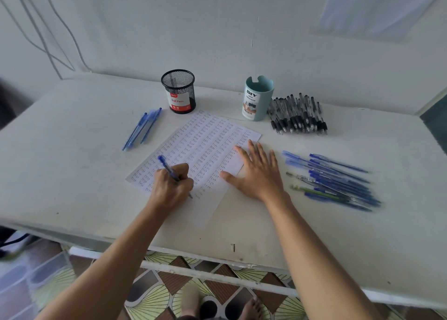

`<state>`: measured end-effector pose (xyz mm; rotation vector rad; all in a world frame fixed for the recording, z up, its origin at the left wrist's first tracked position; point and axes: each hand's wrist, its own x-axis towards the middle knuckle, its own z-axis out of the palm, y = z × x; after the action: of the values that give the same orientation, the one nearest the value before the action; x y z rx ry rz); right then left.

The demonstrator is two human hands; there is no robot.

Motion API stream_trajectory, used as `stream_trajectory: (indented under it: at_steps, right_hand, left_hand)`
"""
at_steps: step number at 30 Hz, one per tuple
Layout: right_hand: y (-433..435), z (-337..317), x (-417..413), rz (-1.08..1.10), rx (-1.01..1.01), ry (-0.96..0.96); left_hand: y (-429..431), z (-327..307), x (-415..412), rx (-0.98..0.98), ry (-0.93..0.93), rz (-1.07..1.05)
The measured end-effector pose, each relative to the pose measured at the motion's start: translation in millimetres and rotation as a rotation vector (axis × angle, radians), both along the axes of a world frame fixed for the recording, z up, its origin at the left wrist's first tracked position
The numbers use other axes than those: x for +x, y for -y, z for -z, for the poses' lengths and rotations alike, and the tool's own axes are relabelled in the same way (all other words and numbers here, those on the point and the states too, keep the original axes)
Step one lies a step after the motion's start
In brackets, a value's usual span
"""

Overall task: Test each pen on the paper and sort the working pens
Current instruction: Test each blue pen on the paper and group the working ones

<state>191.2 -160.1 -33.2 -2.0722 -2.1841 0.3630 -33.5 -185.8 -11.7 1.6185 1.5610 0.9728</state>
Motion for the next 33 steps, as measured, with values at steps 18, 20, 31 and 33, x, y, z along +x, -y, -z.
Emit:
stream_trajectory:
  at_steps: [18, 20, 31, 33]
  right_hand:
    - [0.6, -1.3, 0.1, 0.002, -0.001, -0.016]
    - [0.8, -0.7, 0.3, 0.005, 0.002, -0.018]
    - [-0.1, -0.3, 0.7, 0.004, -0.004, -0.021]
    - [-0.1, 0.0, 0.8, 0.004, -0.001, -0.021]
  left_hand:
    - [-1.5, 5.8, 0.3, 0.021, -0.013, 0.025]
    - [-1.9, 5.5, 1.0, 0.018, 0.007, 0.026]
    - [-0.4, 4.6, 1.3, 0.046, 0.026, 0.068]
    - [-0.6, 5.4, 1.4, 0.045, 0.036, 0.087]
